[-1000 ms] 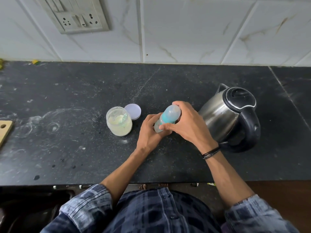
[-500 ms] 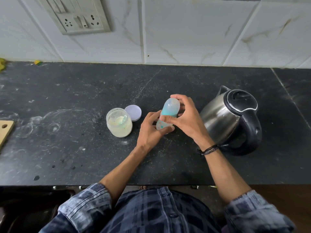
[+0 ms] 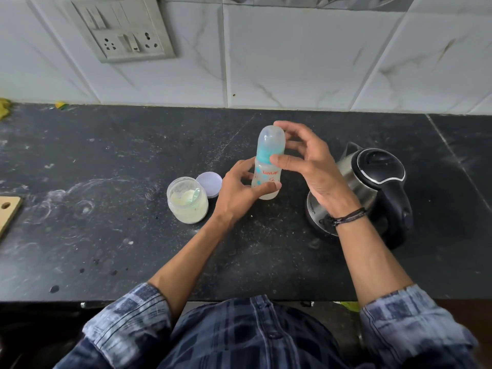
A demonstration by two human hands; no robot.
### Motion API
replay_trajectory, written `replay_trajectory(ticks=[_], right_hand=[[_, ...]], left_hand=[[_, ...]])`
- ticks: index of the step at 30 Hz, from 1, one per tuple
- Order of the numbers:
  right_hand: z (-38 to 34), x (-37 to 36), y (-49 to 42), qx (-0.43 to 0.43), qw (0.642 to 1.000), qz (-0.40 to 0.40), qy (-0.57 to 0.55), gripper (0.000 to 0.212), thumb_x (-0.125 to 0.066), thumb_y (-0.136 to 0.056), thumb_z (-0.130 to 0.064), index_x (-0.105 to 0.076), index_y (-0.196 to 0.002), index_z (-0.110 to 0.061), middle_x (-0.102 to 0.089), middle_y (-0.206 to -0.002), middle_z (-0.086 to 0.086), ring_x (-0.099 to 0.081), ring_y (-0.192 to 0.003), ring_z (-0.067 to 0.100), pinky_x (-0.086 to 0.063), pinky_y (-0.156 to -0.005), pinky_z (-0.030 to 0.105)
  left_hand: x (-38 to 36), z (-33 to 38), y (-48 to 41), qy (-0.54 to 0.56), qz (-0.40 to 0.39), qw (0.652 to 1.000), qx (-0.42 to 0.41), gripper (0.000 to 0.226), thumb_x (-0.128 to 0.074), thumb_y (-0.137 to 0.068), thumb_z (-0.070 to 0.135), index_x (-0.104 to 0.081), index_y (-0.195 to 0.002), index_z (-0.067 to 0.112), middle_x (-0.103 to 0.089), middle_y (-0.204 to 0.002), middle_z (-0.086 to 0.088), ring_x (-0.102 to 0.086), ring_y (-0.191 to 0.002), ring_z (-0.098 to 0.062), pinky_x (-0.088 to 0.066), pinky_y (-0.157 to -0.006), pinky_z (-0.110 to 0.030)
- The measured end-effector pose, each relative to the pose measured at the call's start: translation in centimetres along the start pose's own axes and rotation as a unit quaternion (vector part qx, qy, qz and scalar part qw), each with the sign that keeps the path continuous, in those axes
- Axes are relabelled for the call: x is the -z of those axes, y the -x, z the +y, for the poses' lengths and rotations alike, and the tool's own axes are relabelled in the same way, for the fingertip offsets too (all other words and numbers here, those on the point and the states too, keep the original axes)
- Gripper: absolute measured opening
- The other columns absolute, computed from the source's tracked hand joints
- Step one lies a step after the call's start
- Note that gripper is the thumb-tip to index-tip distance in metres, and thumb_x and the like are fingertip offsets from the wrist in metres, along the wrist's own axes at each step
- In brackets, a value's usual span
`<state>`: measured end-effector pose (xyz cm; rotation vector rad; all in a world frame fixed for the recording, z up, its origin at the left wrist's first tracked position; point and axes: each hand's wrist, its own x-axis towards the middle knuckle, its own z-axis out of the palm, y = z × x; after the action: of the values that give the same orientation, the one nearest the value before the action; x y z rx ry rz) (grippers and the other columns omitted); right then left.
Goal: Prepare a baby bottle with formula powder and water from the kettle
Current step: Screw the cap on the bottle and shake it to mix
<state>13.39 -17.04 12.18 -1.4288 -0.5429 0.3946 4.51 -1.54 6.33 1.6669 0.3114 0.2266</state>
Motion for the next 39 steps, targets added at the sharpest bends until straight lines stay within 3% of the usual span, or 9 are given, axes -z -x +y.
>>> replay_trajectory(ticks=[3, 6, 12, 19, 23, 26, 31, 37, 39], right_hand=[[0.0, 0.2, -0.4, 0.004, 0.998, -0.03, -0.047, 0.062, -0.082, -0.082, -0.004, -0.063, -0.138, -0.024, -0.063, -0.14, 0.003, -0.064, -0.126, 0.018, -0.055, -0.096, 0.03], [0.2, 0.2, -0.9, 0.006, 0.998, -0.025, -0.064, 0.059, -0.077, -0.084, 0.005, -0.062, -0.137, -0.017, -0.071, -0.132, 0.003, -0.067, -0.122, 0.019, -0.055, -0.097, 0.032], [0.6, -0.6, -0.9, 0.002, 0.999, 0.029, -0.024, 0.061, -0.092, -0.071, -0.015, -0.066, -0.125, -0.029, -0.07, -0.122, -0.008, -0.069, -0.108, 0.013, -0.059, -0.086, 0.031], [0.8, -0.5, -1.1, -0.009, 0.995, 0.002, -0.095, 0.059, -0.08, -0.08, -0.01, -0.064, -0.135, -0.022, -0.073, -0.128, 0.003, -0.067, -0.117, 0.017, -0.054, -0.097, 0.032], [0.9, -0.5, -0.9, 0.0, 0.999, 0.019, -0.051, 0.059, -0.085, -0.078, -0.004, -0.067, -0.132, -0.022, -0.071, -0.128, -0.001, -0.068, -0.117, 0.017, -0.057, -0.092, 0.03], [0.8, -0.7, -0.8, -0.003, 0.999, 0.019, -0.035, 0.058, -0.089, -0.074, -0.011, -0.069, -0.125, -0.031, -0.071, -0.122, -0.006, -0.07, -0.109, 0.014, -0.058, -0.087, 0.028], [0.6, -0.8, -0.8, -0.007, 1.0, 0.016, -0.004, 0.061, -0.09, -0.071, -0.014, -0.067, -0.125, -0.03, -0.069, -0.119, -0.006, -0.069, -0.105, 0.015, -0.059, -0.085, 0.032], [0.7, -0.6, -0.8, -0.008, 1.0, 0.009, -0.019, 0.06, -0.071, -0.076, 0.006, -0.063, -0.131, -0.016, -0.072, -0.117, -0.003, -0.068, -0.108, 0.013, -0.056, -0.089, 0.028], [0.9, -0.6, -0.8, -0.006, 1.0, 0.009, -0.023, 0.059, -0.064, -0.075, 0.006, -0.063, -0.13, -0.016, -0.073, -0.118, 0.01, -0.066, -0.112, 0.023, -0.054, -0.093, 0.034]], left_hand=[[0.0, 0.4, -0.4, 0.003, -0.002, 1.0, 0.002, 0.062, -0.087, -0.067, 0.042, -0.069, -0.124, 0.028, -0.07, -0.119, 0.006, -0.066, -0.102, -0.012, -0.057, -0.087, -0.031], [-0.1, 0.9, -0.7, 0.004, 0.001, 1.0, 0.0, 0.06, -0.088, -0.067, 0.042, -0.07, -0.123, 0.029, -0.071, -0.118, 0.008, -0.066, -0.1, -0.009, -0.054, -0.085, -0.027], [0.0, 1.4, -0.7, 0.001, -0.004, 1.0, -0.006, 0.046, -0.086, -0.064, 0.045, -0.067, -0.106, 0.049, -0.071, -0.117, 0.01, -0.067, -0.099, -0.008, -0.056, -0.086, -0.029], [0.2, 1.0, -0.7, 0.002, 0.002, 1.0, 0.0, 0.058, -0.088, -0.067, 0.042, -0.069, -0.121, 0.033, -0.069, -0.12, 0.009, -0.065, -0.104, -0.009, -0.056, -0.089, -0.032], [0.2, 1.0, -0.6, -0.001, -0.003, 1.0, -0.007, 0.055, -0.086, -0.062, 0.048, -0.067, -0.114, 0.044, -0.069, -0.121, 0.008, -0.066, -0.106, -0.01, -0.059, -0.091, -0.036], [0.2, 0.9, -0.5, -0.006, -0.004, 1.0, -0.007, 0.06, -0.086, -0.062, 0.048, -0.067, -0.119, 0.038, -0.068, -0.122, 0.006, -0.066, -0.108, -0.013, -0.059, -0.095, -0.042], [0.1, 0.7, -0.5, -0.017, -0.007, 1.0, -0.006, 0.063, -0.084, -0.061, 0.052, -0.067, -0.12, 0.039, -0.066, -0.121, 0.009, -0.065, -0.106, -0.009, -0.059, -0.095, -0.04], [0.2, 0.3, -0.5, -0.012, -0.016, 1.0, -0.001, 0.067, -0.087, -0.061, 0.049, -0.07, -0.124, 0.033, -0.068, -0.12, 0.005, -0.067, -0.108, -0.014, -0.058, -0.096, -0.046], [0.1, 0.2, -0.5, -0.011, -0.021, 1.0, -0.001, 0.062, -0.088, -0.061, 0.048, -0.071, -0.121, 0.039, -0.069, -0.119, 0.005, -0.067, -0.107, -0.014, -0.057, -0.096, -0.047]])
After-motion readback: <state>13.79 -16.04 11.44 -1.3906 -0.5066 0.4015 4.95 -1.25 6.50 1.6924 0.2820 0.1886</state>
